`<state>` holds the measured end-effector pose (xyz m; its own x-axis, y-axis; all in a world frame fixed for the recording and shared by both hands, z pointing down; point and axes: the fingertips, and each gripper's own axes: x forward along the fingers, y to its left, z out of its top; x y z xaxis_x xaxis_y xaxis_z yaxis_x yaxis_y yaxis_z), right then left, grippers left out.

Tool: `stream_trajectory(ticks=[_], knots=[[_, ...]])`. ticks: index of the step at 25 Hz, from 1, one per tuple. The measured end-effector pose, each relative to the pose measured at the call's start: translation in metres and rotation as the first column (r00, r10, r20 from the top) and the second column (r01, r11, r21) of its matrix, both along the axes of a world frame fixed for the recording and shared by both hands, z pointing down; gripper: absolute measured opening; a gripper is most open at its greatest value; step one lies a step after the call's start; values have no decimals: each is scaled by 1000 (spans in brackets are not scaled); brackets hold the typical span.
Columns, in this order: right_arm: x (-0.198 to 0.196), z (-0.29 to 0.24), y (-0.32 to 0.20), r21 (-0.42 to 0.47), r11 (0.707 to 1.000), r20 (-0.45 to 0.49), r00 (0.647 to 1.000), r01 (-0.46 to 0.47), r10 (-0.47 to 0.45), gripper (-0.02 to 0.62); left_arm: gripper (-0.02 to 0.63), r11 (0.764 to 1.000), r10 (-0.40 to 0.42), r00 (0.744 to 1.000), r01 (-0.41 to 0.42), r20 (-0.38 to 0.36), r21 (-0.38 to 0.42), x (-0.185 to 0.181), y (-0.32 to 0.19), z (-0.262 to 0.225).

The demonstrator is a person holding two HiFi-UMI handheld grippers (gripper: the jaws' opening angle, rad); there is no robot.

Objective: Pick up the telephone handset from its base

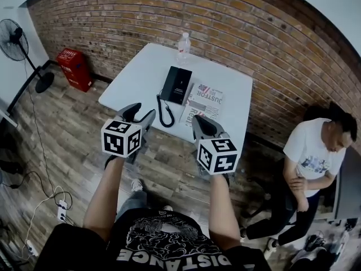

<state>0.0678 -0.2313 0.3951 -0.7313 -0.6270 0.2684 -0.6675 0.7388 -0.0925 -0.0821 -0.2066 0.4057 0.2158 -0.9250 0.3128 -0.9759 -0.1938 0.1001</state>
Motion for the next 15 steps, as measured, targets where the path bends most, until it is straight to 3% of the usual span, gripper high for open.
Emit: stream_trajectory(ticks=[5, 15], knots=[[-8, 7, -26, -2, 1000, -6, 1000, -25, 25, 0, 206, 999, 34, 999, -34, -7, -13, -9, -31, 12], [-49, 12, -94, -4, 994, -24, 994, -107, 106, 0, 216, 982, 179, 983, -180, -30, -54, -33, -114, 34]])
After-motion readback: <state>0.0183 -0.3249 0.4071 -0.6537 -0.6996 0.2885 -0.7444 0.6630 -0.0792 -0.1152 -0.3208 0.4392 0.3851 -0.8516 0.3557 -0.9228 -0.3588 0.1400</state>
